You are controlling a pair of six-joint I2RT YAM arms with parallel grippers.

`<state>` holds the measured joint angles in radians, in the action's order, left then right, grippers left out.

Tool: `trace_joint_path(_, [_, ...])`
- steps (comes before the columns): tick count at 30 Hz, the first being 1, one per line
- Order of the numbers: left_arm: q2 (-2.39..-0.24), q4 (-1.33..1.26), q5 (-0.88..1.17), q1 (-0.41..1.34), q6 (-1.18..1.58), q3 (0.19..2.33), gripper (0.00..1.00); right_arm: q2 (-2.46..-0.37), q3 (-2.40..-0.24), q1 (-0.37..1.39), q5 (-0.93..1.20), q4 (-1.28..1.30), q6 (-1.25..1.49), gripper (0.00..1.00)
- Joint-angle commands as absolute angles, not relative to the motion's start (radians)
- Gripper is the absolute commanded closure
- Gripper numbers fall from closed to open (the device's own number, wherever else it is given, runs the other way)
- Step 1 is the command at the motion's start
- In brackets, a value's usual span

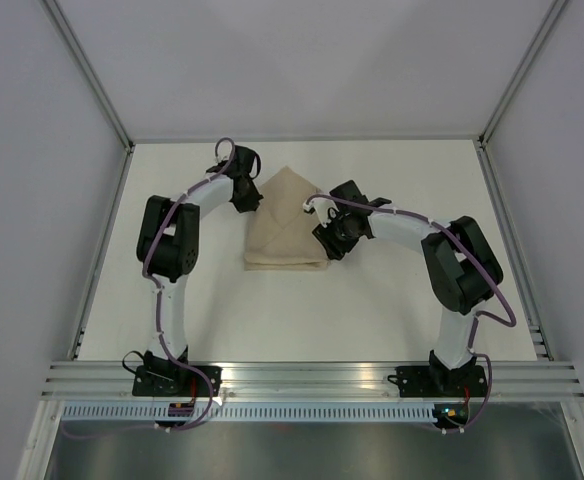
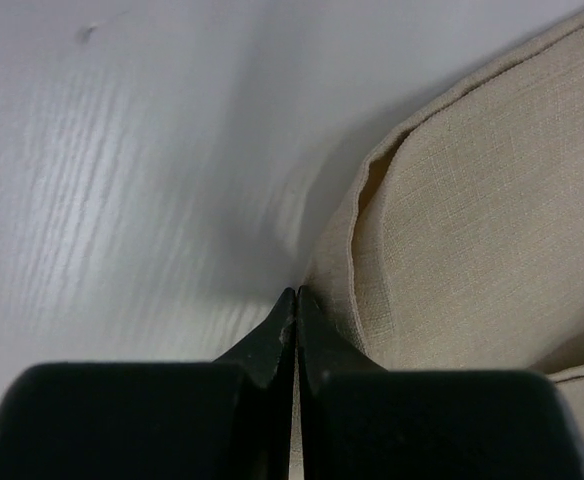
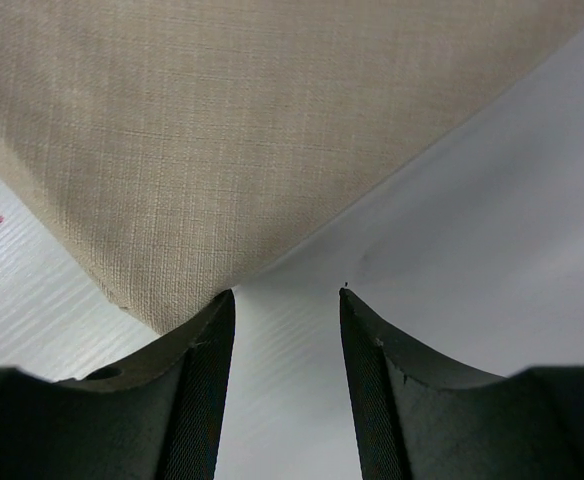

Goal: Fold the napkin, place the utensils inside, and roll it up
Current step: Fold the napkin

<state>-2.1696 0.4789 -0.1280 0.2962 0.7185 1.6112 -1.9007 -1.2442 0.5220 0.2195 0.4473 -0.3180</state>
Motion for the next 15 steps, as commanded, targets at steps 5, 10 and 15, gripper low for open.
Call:
trace_joint_path(5, [-2.241,0.532,-0.054,0.337,0.627,1.730,0.98,-1.813,-1.190,0.568,0.232,0.453,-0.330,0.48])
trace_joint_path(10, [-2.215,0.534,-0.058,0.331,0.623,1.726,0.94,-1.777,-1.164,0.558,0.167,0.449,-0.354,0.48])
trace_joint_path(15, [-2.106,0.523,-0.032,0.278,0.598,1.717,0.81,-1.717,-1.155,0.506,0.176,0.469,-0.371,0.46])
